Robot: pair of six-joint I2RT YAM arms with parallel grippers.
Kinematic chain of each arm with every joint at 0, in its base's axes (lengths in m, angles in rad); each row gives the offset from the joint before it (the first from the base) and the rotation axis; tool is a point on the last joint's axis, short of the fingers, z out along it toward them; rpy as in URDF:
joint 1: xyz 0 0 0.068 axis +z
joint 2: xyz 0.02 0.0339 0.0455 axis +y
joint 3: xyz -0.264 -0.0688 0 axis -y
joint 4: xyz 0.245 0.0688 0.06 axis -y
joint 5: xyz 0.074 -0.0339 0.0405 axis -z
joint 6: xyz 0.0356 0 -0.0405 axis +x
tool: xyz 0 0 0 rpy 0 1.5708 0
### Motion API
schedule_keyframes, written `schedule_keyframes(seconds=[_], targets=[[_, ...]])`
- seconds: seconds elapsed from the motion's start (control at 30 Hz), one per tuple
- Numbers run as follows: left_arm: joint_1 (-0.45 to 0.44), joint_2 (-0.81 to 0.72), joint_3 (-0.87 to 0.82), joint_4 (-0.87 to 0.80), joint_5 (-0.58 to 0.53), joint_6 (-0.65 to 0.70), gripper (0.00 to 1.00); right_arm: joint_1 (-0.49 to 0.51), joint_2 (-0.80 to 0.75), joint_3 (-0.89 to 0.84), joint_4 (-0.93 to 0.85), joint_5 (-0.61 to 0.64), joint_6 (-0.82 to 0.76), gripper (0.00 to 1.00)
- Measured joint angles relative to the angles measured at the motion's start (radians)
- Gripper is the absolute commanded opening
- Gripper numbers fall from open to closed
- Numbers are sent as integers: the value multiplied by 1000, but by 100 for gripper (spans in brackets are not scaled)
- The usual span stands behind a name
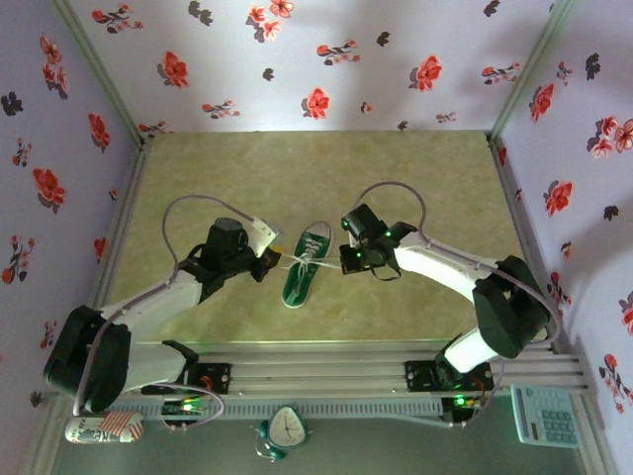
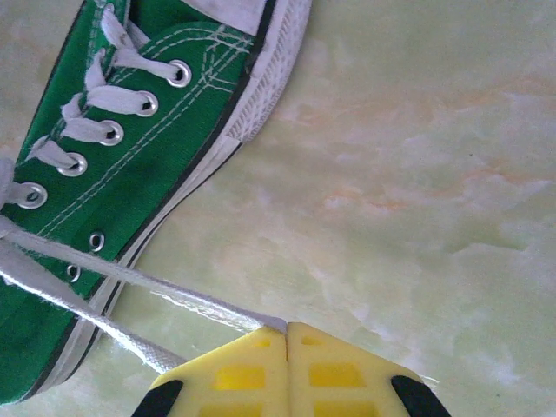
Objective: Tie the shoes
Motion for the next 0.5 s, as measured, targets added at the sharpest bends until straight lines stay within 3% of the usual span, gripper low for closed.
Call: schedule_keyframes(seconds=[0.5], targets=[[8, 3, 0, 0, -34, -21, 0, -2, 0, 0, -80, 116, 0, 0]])
